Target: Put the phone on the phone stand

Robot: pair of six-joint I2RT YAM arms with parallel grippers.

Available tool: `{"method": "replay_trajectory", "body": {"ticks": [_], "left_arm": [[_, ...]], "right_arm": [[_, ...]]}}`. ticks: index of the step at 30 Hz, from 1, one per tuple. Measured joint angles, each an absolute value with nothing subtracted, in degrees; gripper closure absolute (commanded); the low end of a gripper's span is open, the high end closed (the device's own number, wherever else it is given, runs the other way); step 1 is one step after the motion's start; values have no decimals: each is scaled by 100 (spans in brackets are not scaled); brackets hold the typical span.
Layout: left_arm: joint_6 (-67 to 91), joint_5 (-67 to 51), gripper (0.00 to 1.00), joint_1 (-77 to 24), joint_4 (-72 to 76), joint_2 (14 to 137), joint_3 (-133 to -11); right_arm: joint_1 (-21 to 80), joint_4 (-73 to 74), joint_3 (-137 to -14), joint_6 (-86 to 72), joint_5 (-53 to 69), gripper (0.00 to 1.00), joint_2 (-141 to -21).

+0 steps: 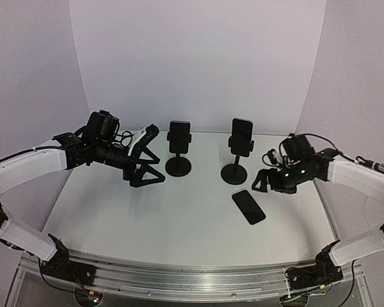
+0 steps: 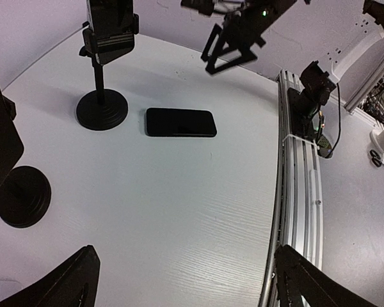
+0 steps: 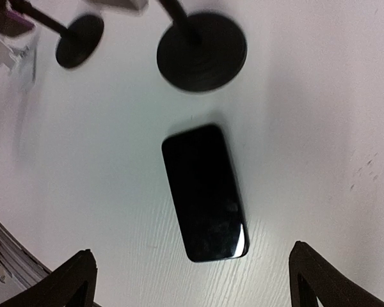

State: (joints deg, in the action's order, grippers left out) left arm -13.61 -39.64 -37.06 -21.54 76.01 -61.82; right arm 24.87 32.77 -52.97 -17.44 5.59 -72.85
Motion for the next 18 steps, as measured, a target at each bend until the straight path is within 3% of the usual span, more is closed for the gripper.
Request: {"method": "replay_trajectory", "body": {"ticks": [5,18], "left_arm": [[-946,-4026,5,-3706,-1846,7518,-5984],[-596,-4136,5,-3706,-1594,7172,-5760]], "right_arm": [[3280,3487,-5022,-1955,150,2,-8345],[3380,3464,-5476,-1598,-439,2,-9604]]}}
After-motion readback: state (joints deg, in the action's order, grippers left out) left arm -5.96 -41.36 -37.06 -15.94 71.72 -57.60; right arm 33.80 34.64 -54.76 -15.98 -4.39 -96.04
